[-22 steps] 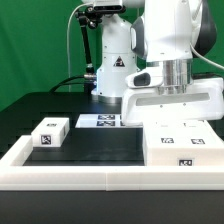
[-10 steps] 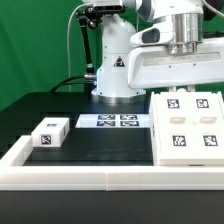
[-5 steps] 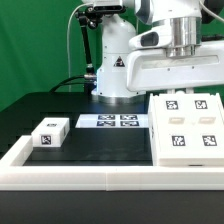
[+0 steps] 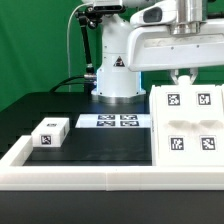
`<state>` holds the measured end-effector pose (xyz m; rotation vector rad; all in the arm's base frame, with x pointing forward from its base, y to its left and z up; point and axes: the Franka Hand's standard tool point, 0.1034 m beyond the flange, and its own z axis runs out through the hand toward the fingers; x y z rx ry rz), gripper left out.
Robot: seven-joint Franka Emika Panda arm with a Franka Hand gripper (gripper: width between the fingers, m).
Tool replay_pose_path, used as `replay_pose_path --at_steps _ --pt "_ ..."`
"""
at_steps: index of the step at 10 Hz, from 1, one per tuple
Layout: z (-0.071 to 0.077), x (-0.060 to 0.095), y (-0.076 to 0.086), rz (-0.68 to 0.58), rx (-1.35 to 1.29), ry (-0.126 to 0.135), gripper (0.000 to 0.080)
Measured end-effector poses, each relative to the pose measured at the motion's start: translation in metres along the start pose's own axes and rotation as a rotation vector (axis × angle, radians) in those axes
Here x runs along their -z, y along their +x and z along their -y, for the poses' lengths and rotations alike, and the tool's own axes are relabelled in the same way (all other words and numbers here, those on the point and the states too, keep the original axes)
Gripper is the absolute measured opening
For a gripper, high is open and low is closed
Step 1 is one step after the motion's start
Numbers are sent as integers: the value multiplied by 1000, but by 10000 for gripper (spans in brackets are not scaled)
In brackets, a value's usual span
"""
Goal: Assemble cabinet
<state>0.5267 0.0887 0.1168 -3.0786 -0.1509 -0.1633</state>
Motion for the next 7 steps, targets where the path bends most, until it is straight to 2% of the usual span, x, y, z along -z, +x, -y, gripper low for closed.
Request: replay_pose_path --at_steps 4,7 --pt "-1 -3 -1 5 0 0 2" --pt "-4 13 15 30 -4 0 2"
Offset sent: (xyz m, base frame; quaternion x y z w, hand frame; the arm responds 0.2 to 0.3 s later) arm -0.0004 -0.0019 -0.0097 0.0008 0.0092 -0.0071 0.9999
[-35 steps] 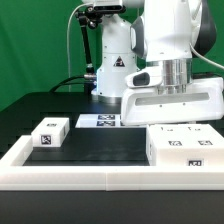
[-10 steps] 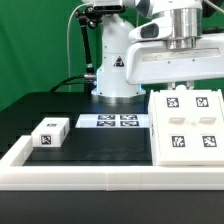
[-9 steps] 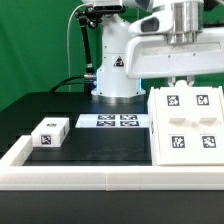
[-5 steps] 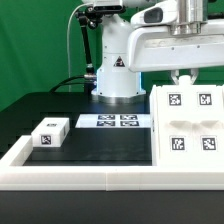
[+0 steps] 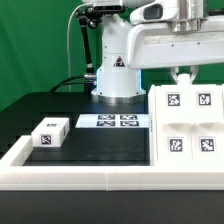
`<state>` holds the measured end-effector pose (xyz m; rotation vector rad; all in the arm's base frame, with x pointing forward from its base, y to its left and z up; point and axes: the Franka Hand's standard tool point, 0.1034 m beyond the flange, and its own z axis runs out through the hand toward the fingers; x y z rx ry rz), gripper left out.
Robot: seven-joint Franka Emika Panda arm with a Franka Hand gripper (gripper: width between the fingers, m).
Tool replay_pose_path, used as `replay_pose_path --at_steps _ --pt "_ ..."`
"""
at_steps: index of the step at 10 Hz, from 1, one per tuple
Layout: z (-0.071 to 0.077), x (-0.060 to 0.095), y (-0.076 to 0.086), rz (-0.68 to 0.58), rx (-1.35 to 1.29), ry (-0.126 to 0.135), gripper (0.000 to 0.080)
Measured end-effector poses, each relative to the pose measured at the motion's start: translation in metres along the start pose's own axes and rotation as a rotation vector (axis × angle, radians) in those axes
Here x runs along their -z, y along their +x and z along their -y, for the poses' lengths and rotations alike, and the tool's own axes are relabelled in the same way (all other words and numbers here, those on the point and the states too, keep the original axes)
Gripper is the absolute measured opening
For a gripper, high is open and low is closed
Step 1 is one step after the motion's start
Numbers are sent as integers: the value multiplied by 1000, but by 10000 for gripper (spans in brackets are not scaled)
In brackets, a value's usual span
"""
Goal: Assemble cabinet
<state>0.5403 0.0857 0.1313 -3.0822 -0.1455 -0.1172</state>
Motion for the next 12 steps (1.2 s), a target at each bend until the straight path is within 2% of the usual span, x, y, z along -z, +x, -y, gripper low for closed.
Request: replay_pose_path --at_steps 2,6,9,10,11,12 --pt "1 9 10 7 0 1 2" --pt "1 7 8 8 0 1 2" --pt "1 7 8 8 0 1 403" --pt "1 7 8 8 0 1 403" --pt "1 7 8 8 0 1 585" --pt "1 7 8 8 0 1 715"
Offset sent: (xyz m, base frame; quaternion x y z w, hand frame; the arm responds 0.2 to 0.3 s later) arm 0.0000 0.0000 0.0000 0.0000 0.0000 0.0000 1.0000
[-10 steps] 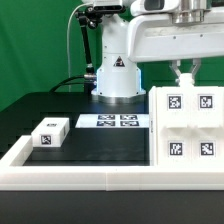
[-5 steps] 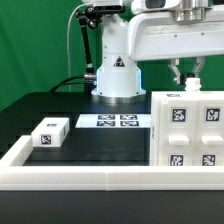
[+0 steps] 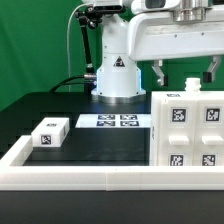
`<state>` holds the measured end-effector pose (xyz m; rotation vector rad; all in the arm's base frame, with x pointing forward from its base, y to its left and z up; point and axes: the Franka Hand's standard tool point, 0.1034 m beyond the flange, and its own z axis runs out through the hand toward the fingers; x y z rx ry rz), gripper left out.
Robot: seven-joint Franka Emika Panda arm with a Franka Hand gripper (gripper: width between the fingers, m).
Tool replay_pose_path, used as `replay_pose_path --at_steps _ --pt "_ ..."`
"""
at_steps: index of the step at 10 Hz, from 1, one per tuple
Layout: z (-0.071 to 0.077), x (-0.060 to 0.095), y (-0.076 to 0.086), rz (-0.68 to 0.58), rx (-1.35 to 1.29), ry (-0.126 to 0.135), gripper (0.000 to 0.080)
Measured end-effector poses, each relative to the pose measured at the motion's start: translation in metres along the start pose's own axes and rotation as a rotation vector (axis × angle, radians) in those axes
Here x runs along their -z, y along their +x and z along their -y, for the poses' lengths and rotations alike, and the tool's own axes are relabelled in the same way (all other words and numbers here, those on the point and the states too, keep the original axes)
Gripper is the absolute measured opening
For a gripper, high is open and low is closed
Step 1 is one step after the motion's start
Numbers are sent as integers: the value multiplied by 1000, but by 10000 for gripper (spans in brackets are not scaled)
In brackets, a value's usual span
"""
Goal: Assemble cabinet
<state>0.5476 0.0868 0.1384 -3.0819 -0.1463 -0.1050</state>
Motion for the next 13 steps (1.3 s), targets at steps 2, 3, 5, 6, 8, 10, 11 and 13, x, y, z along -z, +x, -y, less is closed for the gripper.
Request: replay_pose_path --at_steps 2,3,5,6,8,10,11,13 --pt "0 0 0 0 0 0 784" --pt "0 0 0 0 0 0 795" --pt "-3 -1 -2 0 7 -1 798" --pt "-17 -6 -13 -7 34 -9 798" --pt "-55 -12 -36 -3 46 -29 796" --pt "-97 -20 -54 0 58 -47 796" --pt "-117 -21 -59 5 48 -54 796" --pt "-125 -21 -61 6 44 -58 796"
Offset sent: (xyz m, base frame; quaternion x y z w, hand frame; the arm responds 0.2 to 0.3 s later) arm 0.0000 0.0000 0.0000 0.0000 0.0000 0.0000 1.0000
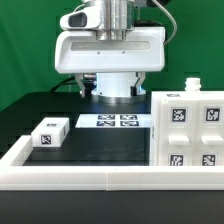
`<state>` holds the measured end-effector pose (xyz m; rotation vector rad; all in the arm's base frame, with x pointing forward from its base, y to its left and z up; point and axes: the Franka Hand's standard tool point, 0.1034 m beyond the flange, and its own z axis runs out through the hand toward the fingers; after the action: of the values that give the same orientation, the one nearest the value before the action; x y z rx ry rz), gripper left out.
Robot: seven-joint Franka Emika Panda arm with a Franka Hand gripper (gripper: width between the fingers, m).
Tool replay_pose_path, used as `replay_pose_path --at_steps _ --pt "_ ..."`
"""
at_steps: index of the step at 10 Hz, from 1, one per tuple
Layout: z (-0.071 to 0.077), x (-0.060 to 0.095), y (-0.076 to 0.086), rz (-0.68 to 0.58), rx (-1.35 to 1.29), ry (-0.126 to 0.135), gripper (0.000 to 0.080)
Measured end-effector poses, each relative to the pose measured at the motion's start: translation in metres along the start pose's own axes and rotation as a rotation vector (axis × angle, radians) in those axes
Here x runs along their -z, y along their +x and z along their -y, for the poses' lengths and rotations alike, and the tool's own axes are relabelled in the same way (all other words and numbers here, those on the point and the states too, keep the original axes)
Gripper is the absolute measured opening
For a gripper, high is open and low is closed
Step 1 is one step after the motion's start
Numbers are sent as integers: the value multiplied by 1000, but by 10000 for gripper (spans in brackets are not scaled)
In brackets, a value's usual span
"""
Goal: Assemble cabinet
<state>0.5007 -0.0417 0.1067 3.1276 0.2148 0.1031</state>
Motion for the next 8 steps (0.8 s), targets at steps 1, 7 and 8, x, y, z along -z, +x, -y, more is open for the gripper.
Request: replay_pose_path --at_steps 1,7,8 --pt "2 0 0 0 5 0 796" --pt "-19 -8 -13 26 21 19 796" --pt "-35 -13 -21 39 15 22 796"
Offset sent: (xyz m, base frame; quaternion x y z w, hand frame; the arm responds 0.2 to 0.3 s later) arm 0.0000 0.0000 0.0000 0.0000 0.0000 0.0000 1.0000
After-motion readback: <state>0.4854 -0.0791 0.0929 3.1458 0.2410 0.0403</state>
